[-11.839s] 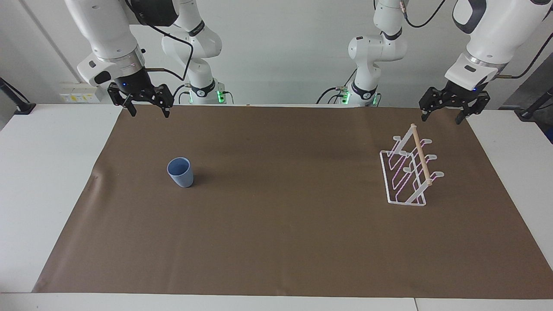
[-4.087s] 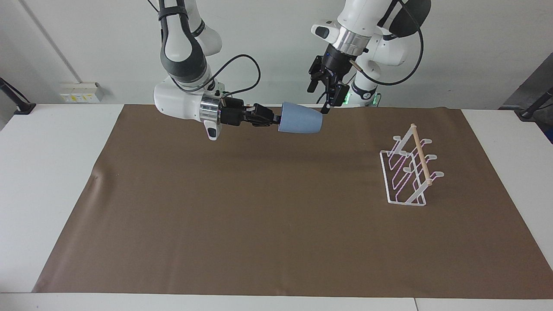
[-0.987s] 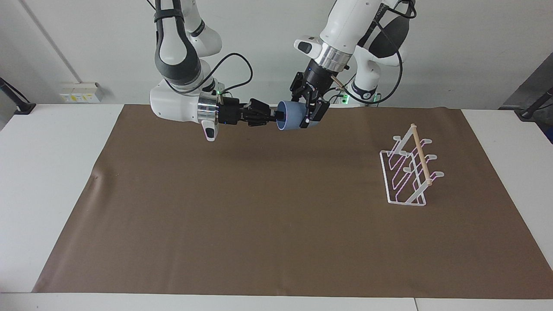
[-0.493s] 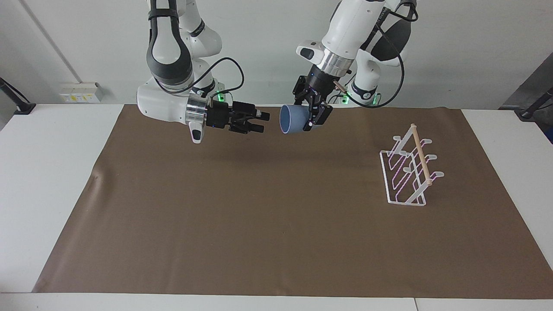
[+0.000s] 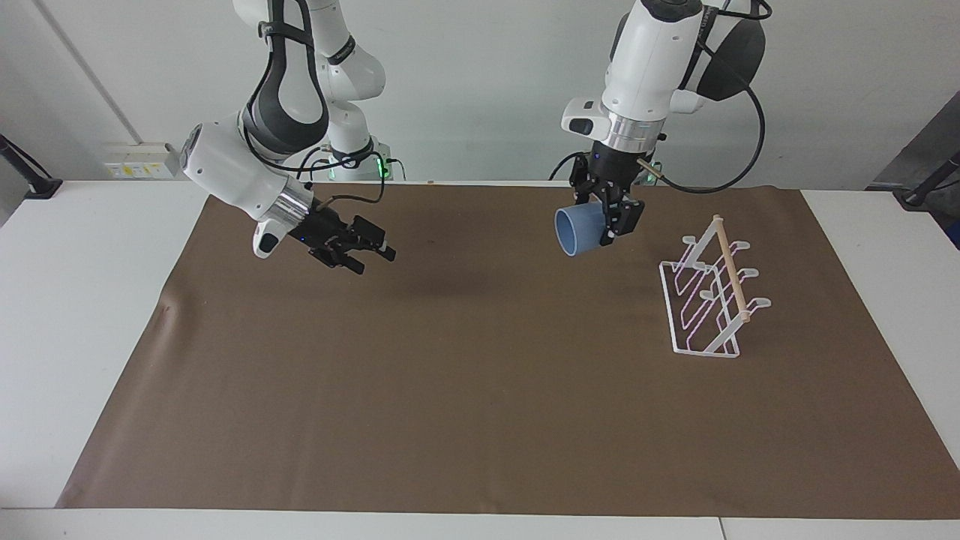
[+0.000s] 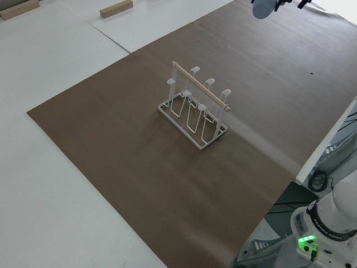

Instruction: Hang cup on cup holder

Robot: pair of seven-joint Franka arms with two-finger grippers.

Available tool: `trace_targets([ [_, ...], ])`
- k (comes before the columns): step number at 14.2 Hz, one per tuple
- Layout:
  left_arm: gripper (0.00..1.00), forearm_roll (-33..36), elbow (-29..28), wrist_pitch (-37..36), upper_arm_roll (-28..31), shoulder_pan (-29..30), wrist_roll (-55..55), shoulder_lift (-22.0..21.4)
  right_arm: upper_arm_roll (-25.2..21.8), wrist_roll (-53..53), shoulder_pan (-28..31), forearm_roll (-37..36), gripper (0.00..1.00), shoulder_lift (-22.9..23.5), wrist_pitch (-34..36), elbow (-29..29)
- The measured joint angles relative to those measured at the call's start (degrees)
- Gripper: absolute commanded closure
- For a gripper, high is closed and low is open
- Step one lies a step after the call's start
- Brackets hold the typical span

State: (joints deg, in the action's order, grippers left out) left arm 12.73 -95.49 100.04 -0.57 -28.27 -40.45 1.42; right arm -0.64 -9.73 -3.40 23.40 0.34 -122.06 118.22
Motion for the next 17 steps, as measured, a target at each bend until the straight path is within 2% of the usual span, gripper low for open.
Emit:
trace_targets([
  [2, 1.00, 7.4, -0.1, -1.6, -0.3, 0.0, 0.0, 1.3, 0.6, 3.8, -0.2, -13.9, 0.00, -0.2, -0.8, -1.5],
  [4, 1.00, 14.1, -0.3, -2.3, -0.4, -0.1, 0.0, 3.7, 0.8, 7.2, -1.2, -19.4, 0.00, -0.9, 0.0, -3.7],
  [7, 1.00, 20.9, -1.1, -4.7, -0.4, 0.0, -1.0, 6.8, 1.0, 12.4, -2.8, -22.6, 0.00, -1.6, 3.8, -7.9],
  [10, 1.00, 28.3, -2.6, -5.5, -0.1, 0.1, -6.4, 6.9, 1.0, 15.2, -3.7, -23.2, 0.00, -1.6, 11.9, -14.8],
  [14, 1.00, 33.9, -6.3, -5.8, 0.1, 0.8, -9.4, 6.9, 0.5, 15.3, -3.0, -23.2, 0.00, -1.8, 22.7, -25.2],
  [17, 1.00, 35.8, -9.7, -5.3, 0.0, 0.8, -9.4, 7.0, 0.1, 15.3, -2.8, -25.6, 0.00, -1.8, 27.7, -28.0],
])
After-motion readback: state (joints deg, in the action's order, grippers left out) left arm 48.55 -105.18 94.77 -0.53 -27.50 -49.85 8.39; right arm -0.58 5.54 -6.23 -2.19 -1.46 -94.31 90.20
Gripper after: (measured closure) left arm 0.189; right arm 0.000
